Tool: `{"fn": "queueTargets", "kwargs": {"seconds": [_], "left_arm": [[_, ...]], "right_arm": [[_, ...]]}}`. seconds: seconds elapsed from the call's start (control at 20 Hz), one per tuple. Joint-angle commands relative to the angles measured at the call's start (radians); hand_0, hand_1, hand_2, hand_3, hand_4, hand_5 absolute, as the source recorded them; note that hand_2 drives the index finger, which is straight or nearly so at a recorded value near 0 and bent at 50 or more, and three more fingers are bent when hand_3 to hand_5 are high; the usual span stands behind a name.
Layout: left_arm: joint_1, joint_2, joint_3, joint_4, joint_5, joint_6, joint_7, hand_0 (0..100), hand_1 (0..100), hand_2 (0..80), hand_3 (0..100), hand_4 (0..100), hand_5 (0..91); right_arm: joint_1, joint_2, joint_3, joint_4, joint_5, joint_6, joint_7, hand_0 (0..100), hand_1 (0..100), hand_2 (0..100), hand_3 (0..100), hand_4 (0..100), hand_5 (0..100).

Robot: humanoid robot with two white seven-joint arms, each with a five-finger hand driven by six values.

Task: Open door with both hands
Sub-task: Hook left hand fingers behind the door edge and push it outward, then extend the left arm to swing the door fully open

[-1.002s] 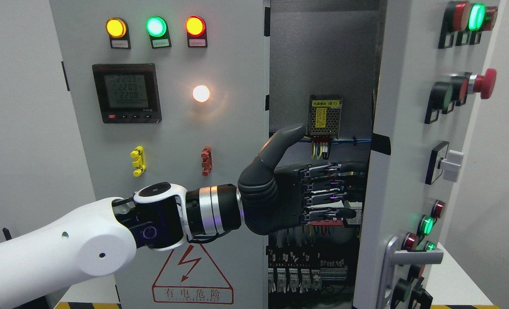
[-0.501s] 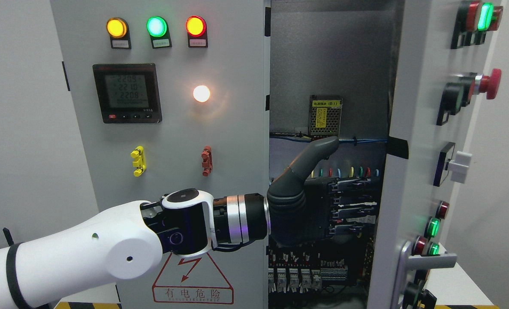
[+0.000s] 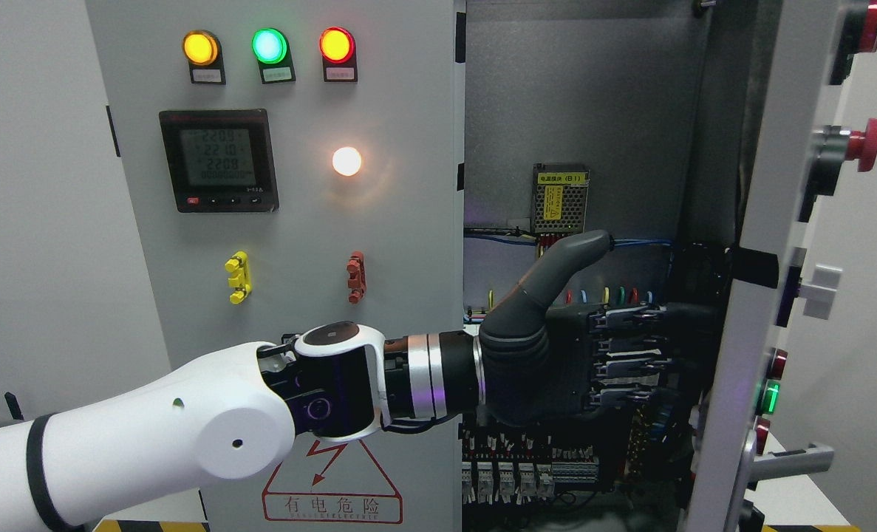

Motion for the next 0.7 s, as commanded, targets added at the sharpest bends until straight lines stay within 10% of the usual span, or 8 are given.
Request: {"fn": "queueTargets", "kwargs": {"seconds": [0.0,0.65], "left_arm": [[-0.011,-0.023,0.024,-0.051,-0.001,0.0,0.003,0,0,0.0,0,3,0.0],[-0.062,-0.173,0.036,-0.042,-0.001,0.0,0.108,0,0,0.0,0,3,0.0]], "right_arm": [[0.0,0.0,0.0,0.001,0.009,0.0,0.0,11,0,0,0,0,0],[0.0,0.0,0.0,0.001,0.009,0.0,0.0,11,0,0,0,0,0]]}}
